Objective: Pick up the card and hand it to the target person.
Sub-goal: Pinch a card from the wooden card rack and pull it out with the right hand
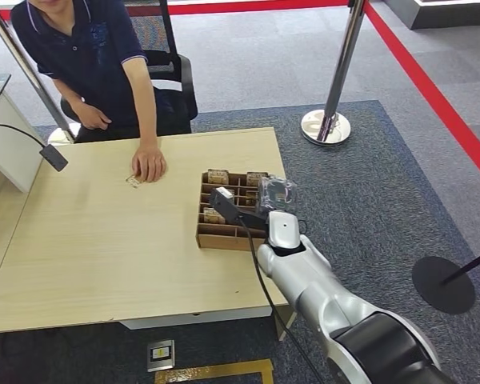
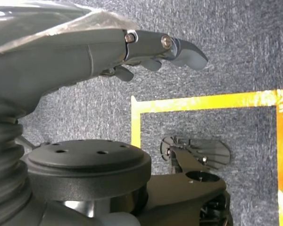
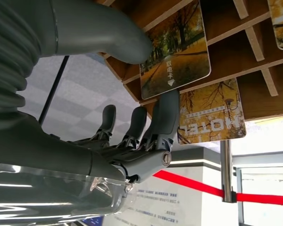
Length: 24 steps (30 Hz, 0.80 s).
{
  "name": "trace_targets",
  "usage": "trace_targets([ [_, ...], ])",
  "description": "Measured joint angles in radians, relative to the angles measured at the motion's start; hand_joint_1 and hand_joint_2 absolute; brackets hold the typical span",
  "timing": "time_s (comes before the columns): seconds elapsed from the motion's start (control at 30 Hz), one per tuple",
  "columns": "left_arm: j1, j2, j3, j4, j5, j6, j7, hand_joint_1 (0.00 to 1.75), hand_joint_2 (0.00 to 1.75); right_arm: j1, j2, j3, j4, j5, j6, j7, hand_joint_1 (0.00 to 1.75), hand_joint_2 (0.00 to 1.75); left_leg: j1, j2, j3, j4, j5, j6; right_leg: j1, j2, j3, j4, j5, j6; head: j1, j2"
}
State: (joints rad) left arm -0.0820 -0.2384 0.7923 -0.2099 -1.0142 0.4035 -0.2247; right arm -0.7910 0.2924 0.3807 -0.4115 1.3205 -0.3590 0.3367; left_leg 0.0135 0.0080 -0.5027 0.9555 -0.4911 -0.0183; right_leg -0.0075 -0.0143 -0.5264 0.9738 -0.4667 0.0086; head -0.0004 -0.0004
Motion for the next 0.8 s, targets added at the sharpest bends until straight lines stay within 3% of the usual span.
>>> trace_targets([
  [0.2,-0.001,0.0,0.0,0.0,-0.002,-0.01,0.002,0.0,1.75,0.001,0.002,-0.002,0.003,-0.012,0.002,-0.006,0.7,1.75,0.0,0.0,0.0,0.0,0.0,0.0,0.0,0.0,0.0,0.0,0.0,0.0,0.0,0.0],
  [0.4,0.0,0.0,0.0,0.001,-0.009,-0.008,0.0,0.0,1.75,0.002,0.003,-0.014,0.003,-0.025,-0.001,-0.017,0.75,1.75,0.0,0.0,0.0,0.0,0.0,0.0,0.0,0.0,0.0,0.0,0.0,0.0,0.0,0.0],
  [0.53,0.0,0.0,0.0,0.001,-0.009,-0.006,0.0,0.0,1.75,0.002,0.002,-0.019,0.003,-0.033,-0.006,-0.027,0.89,1.75,0.0,0.0,0.0,0.0,0.0,0.0,0.0,0.0,0.0,0.0,0.0,0.0,0.0,0.0],
  [0.67,0.0,0.0,0.0,0.001,-0.009,-0.006,-0.002,0.0,1.75,0.003,0.002,-0.027,0.003,-0.039,-0.011,-0.034,1.28,1.75,0.0,0.0,0.0,0.0,0.0,0.0,0.0,0.0,0.0,0.0,0.0,0.0,0.0,0.0],
  [0.8,0.0,0.0,0.0,0.001,-0.009,-0.006,-0.003,0.0,1.75,0.003,0.002,-0.035,0.003,-0.041,-0.015,-0.037,1.5,1.75,0.0,0.0,0.0,0.0,0.0,0.0,0.0,0.0,0.0,0.0,0.0,0.0,0.0,0.0],
])
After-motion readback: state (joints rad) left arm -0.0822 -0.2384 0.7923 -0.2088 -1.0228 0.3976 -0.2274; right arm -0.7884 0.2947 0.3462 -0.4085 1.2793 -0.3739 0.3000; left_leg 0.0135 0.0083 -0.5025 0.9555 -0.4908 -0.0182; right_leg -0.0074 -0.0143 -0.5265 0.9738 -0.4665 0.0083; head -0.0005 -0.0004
